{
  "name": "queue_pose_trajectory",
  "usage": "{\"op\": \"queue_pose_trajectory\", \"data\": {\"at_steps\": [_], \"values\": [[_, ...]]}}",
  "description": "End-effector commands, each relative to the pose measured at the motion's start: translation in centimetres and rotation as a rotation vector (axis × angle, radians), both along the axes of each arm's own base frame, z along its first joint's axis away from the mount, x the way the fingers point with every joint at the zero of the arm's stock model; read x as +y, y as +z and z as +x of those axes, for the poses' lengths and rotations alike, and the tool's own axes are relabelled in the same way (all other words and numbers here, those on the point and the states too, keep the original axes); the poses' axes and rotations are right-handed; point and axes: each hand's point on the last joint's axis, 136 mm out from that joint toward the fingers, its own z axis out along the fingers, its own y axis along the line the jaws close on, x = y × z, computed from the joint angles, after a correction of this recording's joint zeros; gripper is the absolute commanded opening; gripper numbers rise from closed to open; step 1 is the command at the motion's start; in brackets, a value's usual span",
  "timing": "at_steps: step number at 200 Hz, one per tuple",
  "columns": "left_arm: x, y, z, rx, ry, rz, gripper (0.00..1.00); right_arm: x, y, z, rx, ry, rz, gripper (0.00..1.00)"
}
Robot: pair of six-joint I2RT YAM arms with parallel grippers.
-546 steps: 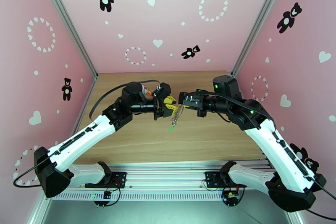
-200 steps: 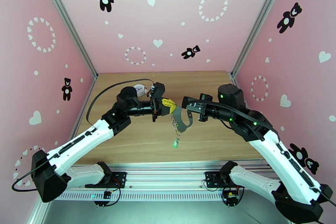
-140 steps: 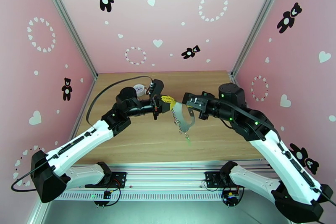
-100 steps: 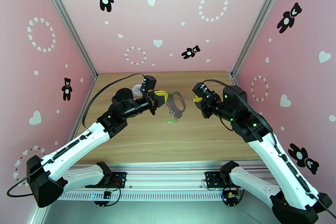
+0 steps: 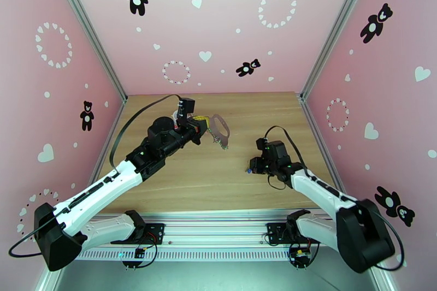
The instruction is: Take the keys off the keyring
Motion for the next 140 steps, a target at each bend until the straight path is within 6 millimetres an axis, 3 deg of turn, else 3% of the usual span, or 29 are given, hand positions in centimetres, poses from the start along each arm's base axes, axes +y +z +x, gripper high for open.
{"op": "queue_pose_trajectory", "data": {"at_steps": [1, 12, 25, 50, 78, 106, 119, 140], "values": [[1.1, 1.3, 0.0, -0.014, 0.043, -0.028, 0.0, 0.7, 1.0, 1.7, -0.058, 0.001, 0.043, 0.28], [1.1, 1.4, 0.0, -0.017, 0.043, -0.028, 0.0, 0.5, 1.0, 1.7, -0.057, 0.018, 0.022, 0.35], [1.3, 1.7, 0.0, -0.013, 0.049, -0.041, 0.0, 0.6, 2.2, 1.8, -0.087, 0.072, 0.028, 0.43], [1.9, 3.1, -0.3, 0.0, 0.05, -0.111, 0.0, 2.7, 9.2, 1.2, -0.332, 0.275, 0.123, 0.49], [2.2, 5.2, -0.9, -0.015, 0.03, -0.204, 0.0, 4.8, 15.4, -1.9, -0.612, 0.478, 0.272, 0.57], [1.5, 7.1, -1.3, -0.011, -0.02, -0.242, 0.0, 5.9, 19.0, -4.5, -0.785, 0.576, 0.378, 0.64], [0.9, 7.9, -1.6, -0.007, -0.054, -0.261, 0.0, 6.8, 20.1, -5.9, -0.859, 0.638, 0.352, 0.72], [0.2, 9.5, -2.0, -0.012, -0.103, -0.298, 0.0, 7.8, 21.2, -6.7, -0.925, 0.69, 0.297, 0.77]]}}
